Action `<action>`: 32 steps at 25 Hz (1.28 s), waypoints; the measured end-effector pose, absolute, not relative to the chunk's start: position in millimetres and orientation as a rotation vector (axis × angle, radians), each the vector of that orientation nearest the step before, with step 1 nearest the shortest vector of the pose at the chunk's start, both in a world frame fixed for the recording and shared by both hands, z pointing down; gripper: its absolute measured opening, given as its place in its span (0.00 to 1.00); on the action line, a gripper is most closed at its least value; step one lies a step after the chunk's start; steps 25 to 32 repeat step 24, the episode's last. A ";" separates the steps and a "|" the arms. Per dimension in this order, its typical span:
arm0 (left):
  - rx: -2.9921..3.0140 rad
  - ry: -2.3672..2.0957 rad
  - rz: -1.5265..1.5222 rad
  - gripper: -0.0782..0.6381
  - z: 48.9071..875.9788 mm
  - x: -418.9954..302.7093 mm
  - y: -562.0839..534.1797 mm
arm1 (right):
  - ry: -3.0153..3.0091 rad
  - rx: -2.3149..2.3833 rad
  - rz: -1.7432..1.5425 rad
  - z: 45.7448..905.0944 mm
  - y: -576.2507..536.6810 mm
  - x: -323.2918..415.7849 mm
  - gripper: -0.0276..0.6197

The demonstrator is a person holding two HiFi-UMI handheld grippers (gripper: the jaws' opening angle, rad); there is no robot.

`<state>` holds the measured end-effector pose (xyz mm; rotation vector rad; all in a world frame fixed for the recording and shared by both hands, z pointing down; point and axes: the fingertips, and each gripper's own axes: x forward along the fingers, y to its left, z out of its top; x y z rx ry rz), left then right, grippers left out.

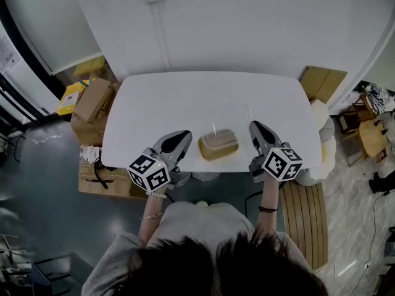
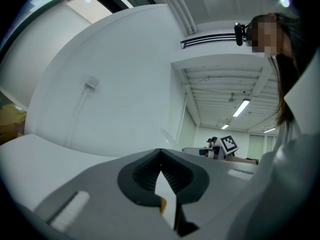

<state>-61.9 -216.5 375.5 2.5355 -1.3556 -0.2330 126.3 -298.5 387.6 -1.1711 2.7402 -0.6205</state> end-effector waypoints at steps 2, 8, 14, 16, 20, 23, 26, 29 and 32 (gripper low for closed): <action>2.533 -1.353 -0.231 0.10 375.5 -60.3 -217.3 | 2.743 -1.169 -0.625 387.6 -299.1 126.2 0.09; 2.529 -1.352 -0.227 0.10 377.0 -60.3 -218.0 | 2.744 -1.169 -0.635 389.2 -299.4 125.7 0.09; 2.528 -1.349 -0.220 0.10 380.2 -60.3 -219.0 | 2.742 -1.173 -0.636 391.3 -300.0 126.5 0.09; 2.526 -1.346 -0.216 0.10 381.6 -60.8 -219.6 | 2.742 -1.174 -0.637 391.6 -300.1 126.1 0.09; 2.522 -1.341 -0.213 0.10 383.5 -61.1 -220.4 | 2.744 -1.176 -0.637 392.1 -300.5 125.5 0.09; 2.524 -1.339 -0.211 0.10 384.2 -61.3 -221.4 | 2.742 -1.180 -0.636 392.5 -301.0 125.5 0.09; 2.525 -1.339 -0.210 0.10 384.4 -61.4 -221.7 | 2.742 -1.182 -0.635 392.8 -301.2 125.6 0.09; 2.525 -1.339 -0.210 0.10 384.4 -61.4 -221.7 | 2.742 -1.182 -0.635 392.8 -301.2 125.6 0.09; 2.525 -1.339 -0.210 0.10 384.4 -61.4 -221.7 | 2.742 -1.182 -0.635 392.8 -301.2 125.6 0.09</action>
